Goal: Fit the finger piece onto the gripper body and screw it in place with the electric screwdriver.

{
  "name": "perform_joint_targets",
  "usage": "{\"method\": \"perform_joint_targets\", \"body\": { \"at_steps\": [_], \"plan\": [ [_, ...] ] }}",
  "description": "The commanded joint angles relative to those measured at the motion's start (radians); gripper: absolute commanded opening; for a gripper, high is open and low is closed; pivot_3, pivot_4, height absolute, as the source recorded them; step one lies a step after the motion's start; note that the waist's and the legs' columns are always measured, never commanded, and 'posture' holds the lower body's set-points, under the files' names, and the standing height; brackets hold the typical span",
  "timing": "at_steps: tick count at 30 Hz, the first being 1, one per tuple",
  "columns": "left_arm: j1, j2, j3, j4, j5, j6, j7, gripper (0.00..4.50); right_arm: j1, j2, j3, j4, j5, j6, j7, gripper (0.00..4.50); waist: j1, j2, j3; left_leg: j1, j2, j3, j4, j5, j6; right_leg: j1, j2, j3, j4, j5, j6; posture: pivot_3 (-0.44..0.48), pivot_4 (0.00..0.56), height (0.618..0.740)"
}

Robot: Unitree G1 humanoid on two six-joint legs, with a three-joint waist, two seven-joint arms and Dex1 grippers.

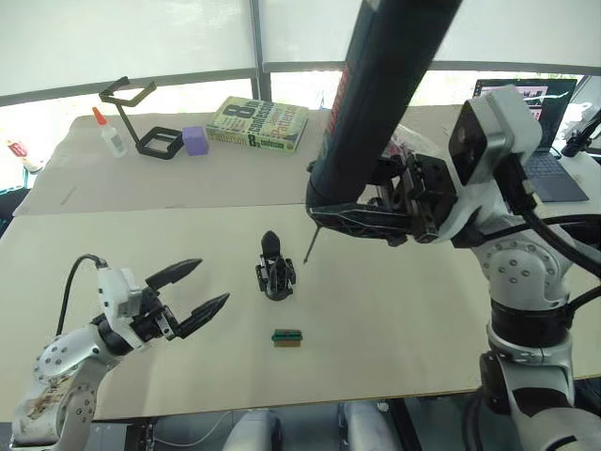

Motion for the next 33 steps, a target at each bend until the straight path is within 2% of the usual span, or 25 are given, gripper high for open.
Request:
{"method": "perform_joint_targets", "body": {
  "at_steps": [1,7,16,21,33],
  "plan": [
    [-0.025,-0.021,-0.073,0.009,0.085,-0.052,0.003,4.43,-0.051,0.041,0.017,0.0,0.007,-0.002,-0.02,1.95,0.003,0.0,0.0,0.0,0.0,0.0,0.0,0.0,0.0,0.0,0.0,0.0,0.0,0.0,0.0,0.0,0.15,0.74],
    [-0.109,-0.071,-0.208,0.109,0.262,-0.085,0.073,4.43,-0.064,0.063,0.053,0.02,-0.02,-0.021,0.024,1.95,0.003,0.0,0.0,0.0,-0.002,-0.001,0.0,0.0,-0.001,0.0,-0.001,0.0,0.0,0.0,0.0,0.0,0.15,0.74],
    [-0.192,-0.185,-0.32,0.203,0.366,-0.073,0.174,4.43,-0.058,0.066,0.056,0.02,-0.048,-0.029,0.059,1.95,0.0,0.0,0.0,0.0,-0.002,-0.001,0.0,0.0,-0.001,0.0,-0.001,0.0,0.001,0.0,0.0,0.0,0.15,0.74],
    [-0.23,-0.226,-0.323,0.255,0.379,-0.074,0.219,4.43,-0.048,0.063,0.052,0.011,-0.057,-0.029,0.067,1.95,0.002,0.0,0.0,0.0,-0.001,-0.001,0.001,0.001,-0.001,0.0,-0.001,0.0,0.001,0.0,0.0,0.0,0.15,0.74],
    [-0.273,-0.252,-0.361,0.282,0.35,-0.045,0.159,4.43,-0.035,0.064,0.052,0.001,-0.071,-0.035,0.063,1.95,0.008,0.0,0.0,0.0,-0.001,-0.002,0.001,0.001,-0.001,0.0,-0.002,0.0,0.001,0.0,0.0,0.0,0.15,0.74]
  ]
}}
